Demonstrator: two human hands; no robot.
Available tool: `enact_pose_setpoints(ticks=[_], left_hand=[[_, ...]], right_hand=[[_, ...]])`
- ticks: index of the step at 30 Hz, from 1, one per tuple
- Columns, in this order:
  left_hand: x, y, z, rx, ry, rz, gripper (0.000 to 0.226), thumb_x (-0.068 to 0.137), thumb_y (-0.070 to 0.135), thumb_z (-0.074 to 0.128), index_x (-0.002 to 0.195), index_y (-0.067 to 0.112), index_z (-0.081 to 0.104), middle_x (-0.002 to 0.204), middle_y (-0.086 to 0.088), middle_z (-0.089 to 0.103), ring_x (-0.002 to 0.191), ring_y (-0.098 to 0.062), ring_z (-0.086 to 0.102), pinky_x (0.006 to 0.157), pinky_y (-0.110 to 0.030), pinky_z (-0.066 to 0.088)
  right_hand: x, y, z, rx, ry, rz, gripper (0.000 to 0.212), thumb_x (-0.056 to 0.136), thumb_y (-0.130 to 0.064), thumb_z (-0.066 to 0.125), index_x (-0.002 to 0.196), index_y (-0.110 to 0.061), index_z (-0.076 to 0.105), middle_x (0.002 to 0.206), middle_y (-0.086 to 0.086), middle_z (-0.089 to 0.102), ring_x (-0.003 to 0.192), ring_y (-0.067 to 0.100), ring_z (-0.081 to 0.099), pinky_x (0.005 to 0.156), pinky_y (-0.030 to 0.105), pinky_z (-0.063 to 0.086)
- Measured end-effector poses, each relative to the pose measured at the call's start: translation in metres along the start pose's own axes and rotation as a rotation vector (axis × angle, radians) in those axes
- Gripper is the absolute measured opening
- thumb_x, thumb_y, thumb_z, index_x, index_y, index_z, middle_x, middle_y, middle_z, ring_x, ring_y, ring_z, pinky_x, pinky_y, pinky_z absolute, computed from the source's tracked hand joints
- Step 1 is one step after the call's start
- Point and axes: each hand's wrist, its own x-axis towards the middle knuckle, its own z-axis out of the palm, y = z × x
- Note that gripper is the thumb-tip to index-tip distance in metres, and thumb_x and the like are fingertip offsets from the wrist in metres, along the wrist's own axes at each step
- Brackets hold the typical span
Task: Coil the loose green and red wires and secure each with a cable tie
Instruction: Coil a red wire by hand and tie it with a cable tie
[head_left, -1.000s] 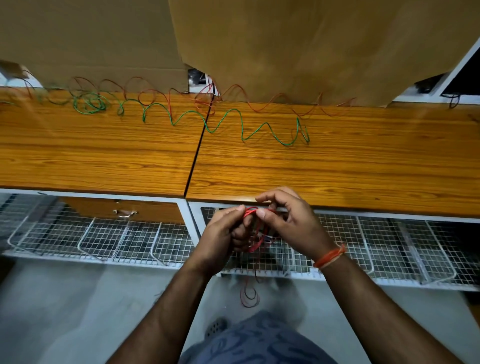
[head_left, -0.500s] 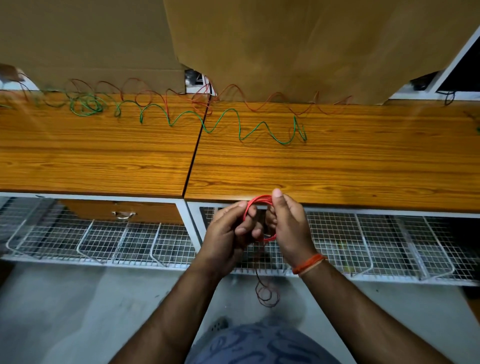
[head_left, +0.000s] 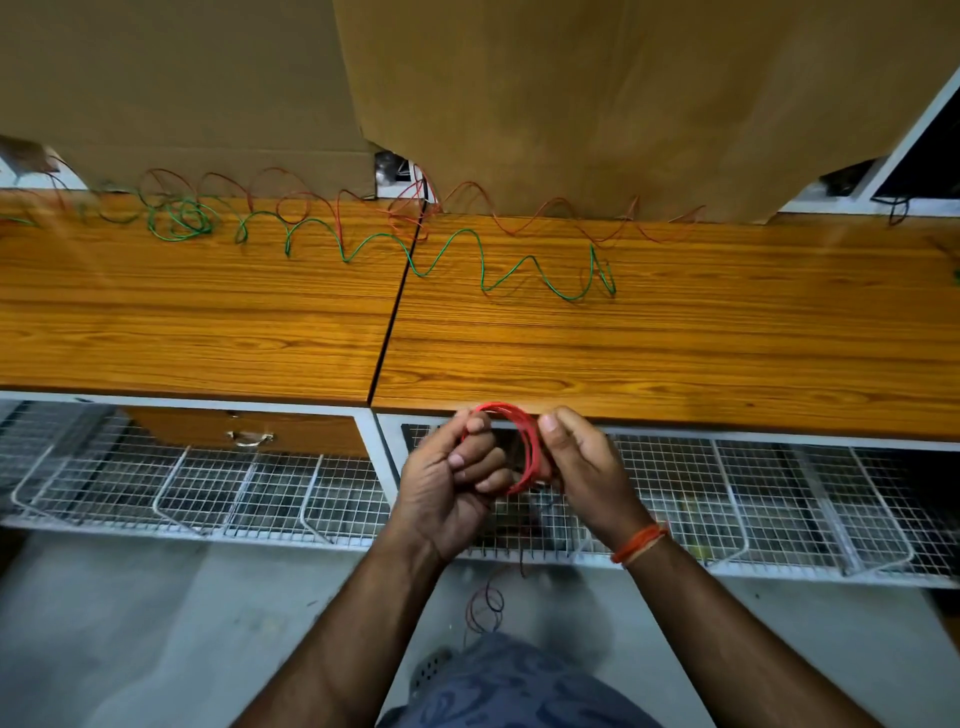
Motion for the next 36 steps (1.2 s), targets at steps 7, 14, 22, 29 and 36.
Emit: enact_pose_setpoints(ticks=[7,14,22,29,36], left_hand=[[0.006,0.028,-0.018,-0.101,0.013,0.180,0.035,0.110,0.030,0.037,0.083,0.016,0.055,0.048,0.010,0.036,0.040,-0.002,0.032,0.050,-0.017,0.031],[0.009,0.035,-0.016,-0.008,0.065,0.317,0.027,0.108,0.031,0.038,0.091,0.016,0.053,0.057,0.010,0.047,0.047,-0.002,0.046,0.054,-0.018,0.048],[0.012,0.031,-0.023,0.594,0.043,0.457,0.029,0.112,0.024,0.032,0.096,0.010,0.051,0.070,-0.006,0.067,0.063,-0.017,0.063,0.069,-0.029,0.055],[0.010,0.032,-0.026,0.884,-0.126,0.384,0.033,0.111,0.028,0.039,0.086,0.009,0.050,0.061,-0.002,0.047,0.055,-0.015,0.040,0.054,-0.026,0.035],[0.003,0.054,-0.019,0.713,-0.143,0.266,0.038,0.105,0.036,0.045,0.086,0.003,0.052,0.053,0.010,0.044,0.045,-0.005,0.039,0.049,-0.018,0.036]], right_hand=[[-0.019,0.048,-0.047,0.093,0.131,0.214,0.011,0.094,0.002,0.066,0.098,-0.009,0.063,0.078,0.005,0.063,0.074,0.018,0.061,0.071,0.038,0.052],[-0.031,0.042,-0.036,-0.417,0.177,0.082,0.010,0.094,-0.014,0.073,0.088,-0.022,0.075,0.082,-0.011,0.071,0.078,-0.001,0.065,0.066,0.016,0.050],[-0.011,-0.037,-0.007,-0.651,-0.195,-0.457,0.031,0.106,-0.038,0.052,0.099,-0.015,0.071,0.089,-0.008,0.057,0.083,0.008,0.051,0.073,0.020,0.038],[0.013,-0.079,0.013,-0.552,-0.064,-0.596,0.016,0.099,-0.012,0.063,0.111,-0.010,0.073,0.100,-0.001,0.066,0.095,0.017,0.059,0.083,0.029,0.046],[0.028,-0.086,0.031,-0.441,0.117,-0.477,0.020,0.093,-0.008,0.073,0.112,-0.013,0.072,0.105,-0.006,0.065,0.101,0.007,0.061,0.083,0.018,0.048]])
